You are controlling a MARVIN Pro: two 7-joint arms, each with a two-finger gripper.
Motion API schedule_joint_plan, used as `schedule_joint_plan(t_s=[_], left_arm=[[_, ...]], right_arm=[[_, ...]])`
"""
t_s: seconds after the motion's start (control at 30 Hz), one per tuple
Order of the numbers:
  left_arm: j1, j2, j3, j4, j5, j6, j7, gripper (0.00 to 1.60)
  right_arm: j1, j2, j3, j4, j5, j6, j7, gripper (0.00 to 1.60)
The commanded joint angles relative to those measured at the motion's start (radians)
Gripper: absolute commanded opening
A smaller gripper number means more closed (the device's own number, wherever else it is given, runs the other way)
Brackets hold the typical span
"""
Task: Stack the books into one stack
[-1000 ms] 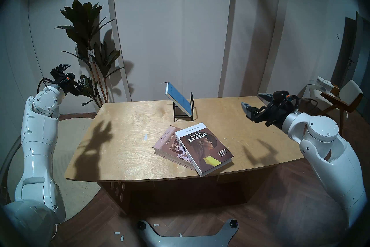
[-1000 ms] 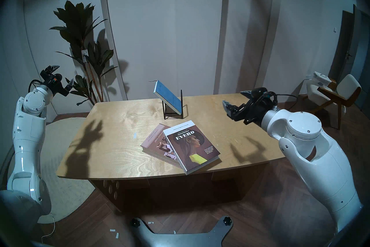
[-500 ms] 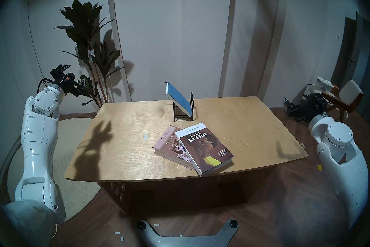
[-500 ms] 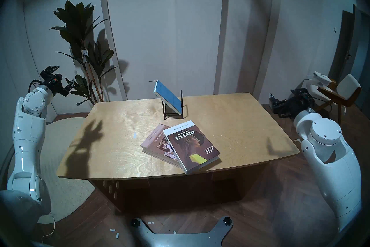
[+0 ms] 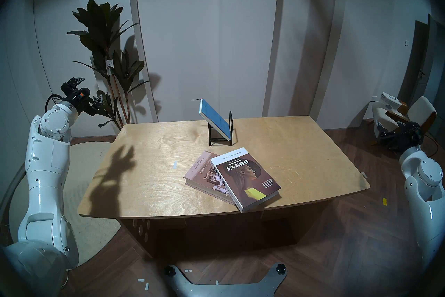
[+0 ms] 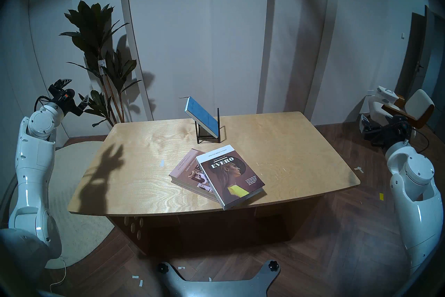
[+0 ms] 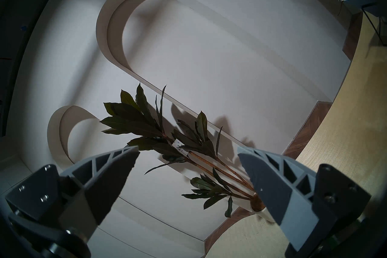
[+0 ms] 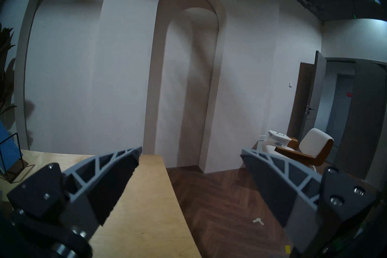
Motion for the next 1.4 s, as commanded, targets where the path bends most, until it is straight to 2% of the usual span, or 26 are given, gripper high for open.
schedule_joint_plan(t_s=[0.0, 0.27, 0.47, 0.53, 0.63, 0.8, 1.03, 1.3, 1.33, 1.37], left_arm=[[-0.023, 0.007, -0.003, -0.019, -0.002, -0.002, 0.004, 1.6], [-0.025, 0.007, -0.003, -0.02, -0.002, -0.002, 0.004, 1.6], [-0.025, 0.007, -0.003, -0.021, -0.002, -0.001, 0.004, 1.6], [-0.025, 0.007, -0.003, -0.021, -0.002, -0.001, 0.004, 1.6], [-0.025, 0.007, -0.003, -0.022, -0.002, 0.0, 0.004, 1.6], [-0.026, 0.006, -0.003, -0.022, -0.002, 0.001, 0.003, 1.6], [-0.026, 0.006, -0.003, -0.023, -0.002, 0.001, 0.003, 1.6], [-0.026, 0.006, -0.003, -0.023, -0.002, 0.002, 0.003, 1.6], [-0.037, -0.008, -0.016, -0.011, -0.056, -0.001, -0.043, 1.6], [-0.041, -0.013, -0.015, -0.004, -0.069, -0.01, -0.051, 1.6]], right_arm=[[-0.05, 0.021, 0.025, 0.044, 0.106, -0.027, 0.117, 1.6], [-0.015, 0.109, -0.026, 0.121, 0.214, -0.051, 0.267, 1.6], [0.0, 0.152, -0.057, 0.172, 0.252, -0.095, 0.378, 1.6], [-0.005, 0.171, -0.069, 0.194, 0.225, -0.13, 0.412, 1.6], [0.019, 0.187, -0.093, 0.244, 0.235, -0.157, 0.477, 1.6], [0.055, 0.212, -0.118, 0.295, 0.227, -0.171, 0.562, 1.6], [0.084, 0.219, -0.138, 0.331, 0.229, -0.197, 0.619, 1.6], [0.1, 0.22, -0.148, 0.351, 0.229, -0.212, 0.648, 1.6], [0.101, 0.22, -0.149, 0.352, 0.229, -0.213, 0.65, 1.6], [0.102, 0.22, -0.149, 0.353, 0.229, -0.213, 0.651, 1.6]])
